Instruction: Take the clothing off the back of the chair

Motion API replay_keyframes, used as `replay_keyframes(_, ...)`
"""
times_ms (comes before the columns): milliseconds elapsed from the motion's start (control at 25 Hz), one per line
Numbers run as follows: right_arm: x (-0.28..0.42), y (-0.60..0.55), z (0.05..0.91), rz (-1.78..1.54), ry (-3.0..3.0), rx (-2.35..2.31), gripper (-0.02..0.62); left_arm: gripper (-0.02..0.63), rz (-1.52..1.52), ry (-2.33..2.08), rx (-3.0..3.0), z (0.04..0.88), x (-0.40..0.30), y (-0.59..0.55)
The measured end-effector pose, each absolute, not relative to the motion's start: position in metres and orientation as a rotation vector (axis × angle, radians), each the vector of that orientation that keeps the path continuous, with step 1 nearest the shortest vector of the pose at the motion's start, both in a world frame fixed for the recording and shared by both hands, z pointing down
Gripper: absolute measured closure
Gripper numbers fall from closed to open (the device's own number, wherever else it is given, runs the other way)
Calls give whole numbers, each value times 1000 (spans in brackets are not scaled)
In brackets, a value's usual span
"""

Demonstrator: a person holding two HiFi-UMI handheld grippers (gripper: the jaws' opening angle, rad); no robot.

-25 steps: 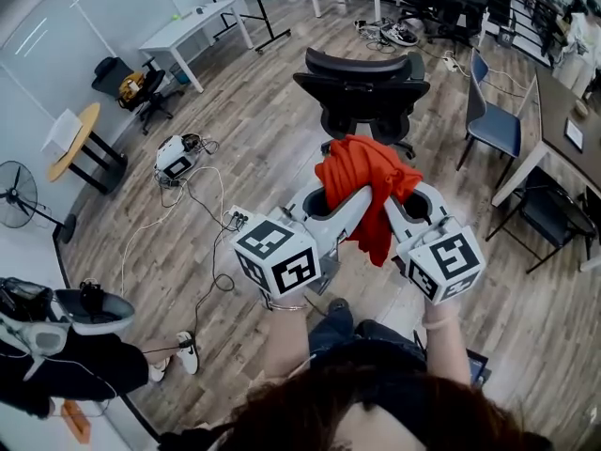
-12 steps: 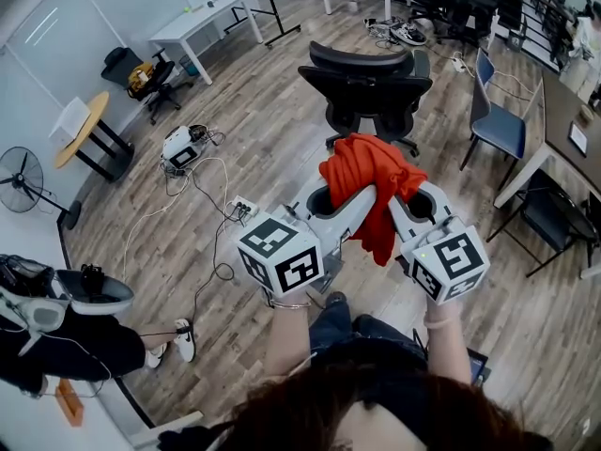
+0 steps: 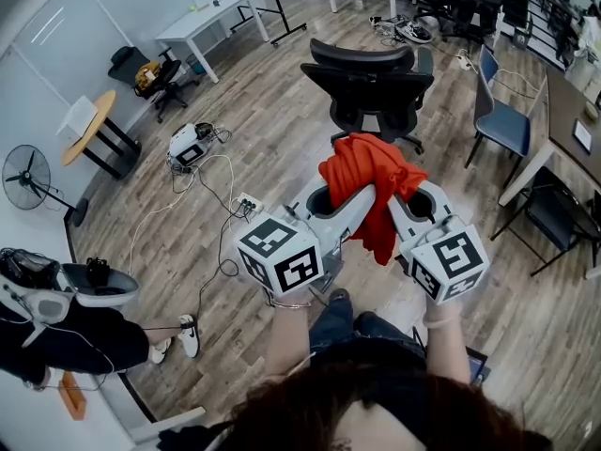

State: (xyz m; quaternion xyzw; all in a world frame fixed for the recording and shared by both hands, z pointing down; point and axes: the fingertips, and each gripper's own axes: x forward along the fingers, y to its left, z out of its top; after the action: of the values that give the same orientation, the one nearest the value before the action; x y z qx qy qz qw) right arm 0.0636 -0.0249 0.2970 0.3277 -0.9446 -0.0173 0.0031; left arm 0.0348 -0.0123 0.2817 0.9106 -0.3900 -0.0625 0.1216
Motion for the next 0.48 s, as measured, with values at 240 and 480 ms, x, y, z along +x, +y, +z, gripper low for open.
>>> replay_keyframes(240, 71, -25, 294, -64, -2959, 1039, 561, 479, -183, -1132, 2669, 279, 43, -12)
replay_keyframes(480, 74, -26, 293, -60, -2947, 1051, 561, 479, -166, -1122, 2678, 277, 45, -13)
